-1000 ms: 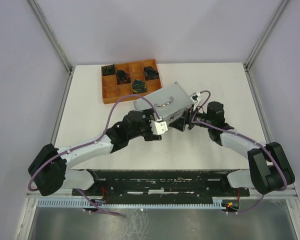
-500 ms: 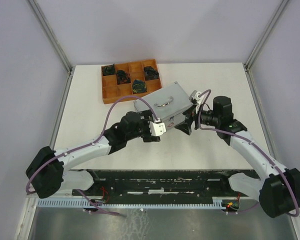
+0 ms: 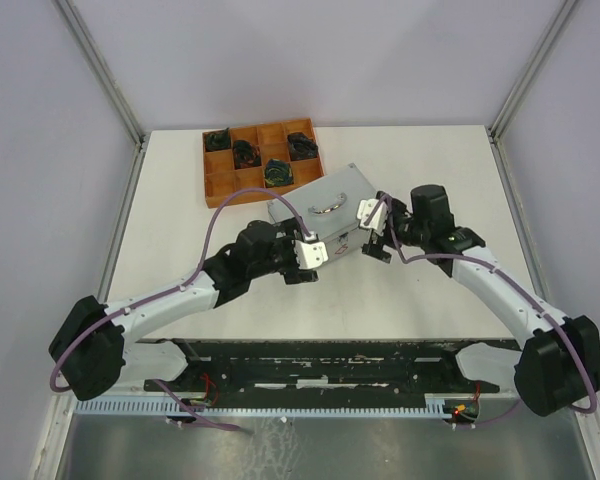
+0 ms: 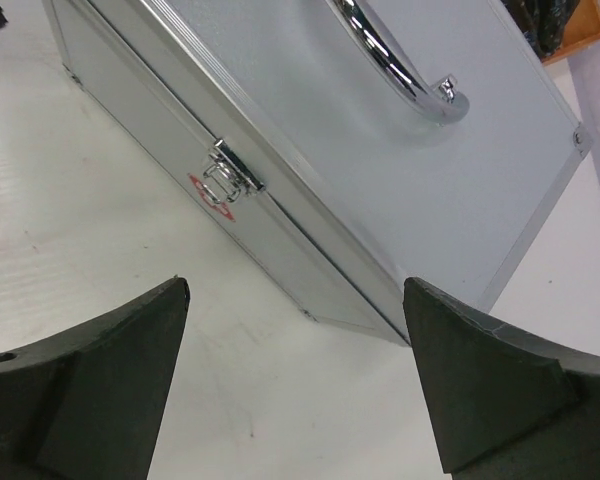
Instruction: Organize the medicine kit
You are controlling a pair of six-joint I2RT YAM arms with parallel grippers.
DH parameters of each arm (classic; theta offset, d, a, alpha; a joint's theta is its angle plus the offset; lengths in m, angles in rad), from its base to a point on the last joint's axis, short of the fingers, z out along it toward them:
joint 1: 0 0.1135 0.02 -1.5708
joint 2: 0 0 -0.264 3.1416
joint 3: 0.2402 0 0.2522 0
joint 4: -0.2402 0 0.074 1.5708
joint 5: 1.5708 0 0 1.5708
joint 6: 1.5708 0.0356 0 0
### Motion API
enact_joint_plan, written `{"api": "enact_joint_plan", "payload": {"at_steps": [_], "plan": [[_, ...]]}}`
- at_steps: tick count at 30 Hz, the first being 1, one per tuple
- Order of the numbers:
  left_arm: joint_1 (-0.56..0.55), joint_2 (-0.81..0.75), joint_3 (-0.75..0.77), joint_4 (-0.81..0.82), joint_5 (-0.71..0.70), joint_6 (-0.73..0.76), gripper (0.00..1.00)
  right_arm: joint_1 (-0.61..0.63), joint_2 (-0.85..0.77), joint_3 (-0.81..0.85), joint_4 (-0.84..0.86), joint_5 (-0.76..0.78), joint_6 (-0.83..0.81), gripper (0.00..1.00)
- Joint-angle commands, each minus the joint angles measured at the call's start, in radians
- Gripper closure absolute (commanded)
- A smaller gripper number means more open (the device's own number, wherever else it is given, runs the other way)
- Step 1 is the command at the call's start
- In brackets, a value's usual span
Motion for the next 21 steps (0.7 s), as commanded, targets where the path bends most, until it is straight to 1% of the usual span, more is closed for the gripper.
{"api": "enact_joint_plan", "payload": {"at_steps": [1, 6, 14, 17, 21], "plan": [[0.006, -0.025, 0.009, 0.014, 0.023, -0.032, 0.01, 0.037, 0.028, 0.001, 0.15, 0.058, -0.139, 0.03], [0.008, -0.014, 0.013, 0.015, 0.019, -0.032, 0.01, 0.116, 0.066, -0.055, 0.242, 0.149, -0.256, 0.03], [0.011, -0.007, 0.019, 0.01, 0.017, -0.036, 0.01, 0.196, 0.128, -0.084, 0.346, 0.239, -0.293, 0.03], [0.013, -0.01, 0.018, 0.008, 0.02, -0.036, 0.01, 0.21, 0.15, -0.093, 0.386, 0.262, -0.276, 0.03], [0.012, -0.01, 0.019, 0.007, 0.019, -0.034, 0.01, 0.229, 0.169, -0.121, 0.435, 0.287, -0.304, 0.03]]}}
